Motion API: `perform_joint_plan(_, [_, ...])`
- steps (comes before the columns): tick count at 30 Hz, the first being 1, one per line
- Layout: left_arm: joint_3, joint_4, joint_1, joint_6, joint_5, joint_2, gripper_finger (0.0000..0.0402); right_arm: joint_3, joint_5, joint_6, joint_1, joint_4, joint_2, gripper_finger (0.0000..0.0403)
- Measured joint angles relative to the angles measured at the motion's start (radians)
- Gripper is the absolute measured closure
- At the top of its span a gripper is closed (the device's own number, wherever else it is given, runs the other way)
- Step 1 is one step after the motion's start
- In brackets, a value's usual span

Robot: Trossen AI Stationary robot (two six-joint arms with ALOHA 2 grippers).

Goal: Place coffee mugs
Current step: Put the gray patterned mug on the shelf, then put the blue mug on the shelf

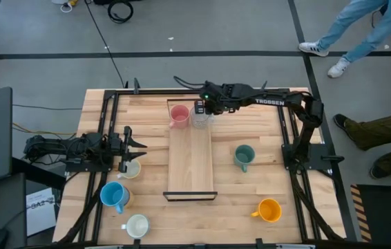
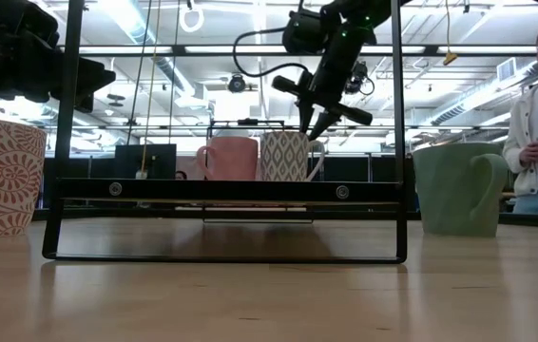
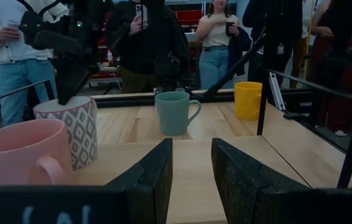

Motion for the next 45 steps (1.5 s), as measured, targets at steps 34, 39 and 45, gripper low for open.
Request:
perform_joint_plan(34, [0.0, 0.0, 0.0, 0.0, 0.0, 0.0, 0.0283, 0.0, -0.067, 0.0, -0.023, -0.001, -0.002, 0.0276])
perform_joint_plan(39, [0.0, 0.0, 0.0, 0.0, 0.0, 0.0, 0.0283, 0.0, -0.1, -0.015, -0.023, -0.001, -0.002, 0.0266])
perform_joint_plan(45, [0.0, 0.0, 0.0, 0.0, 0.0, 0.0, 0.0283, 0.0, -0.095, -0.039, -0.023, -0.001, -0.032, 0.0267])
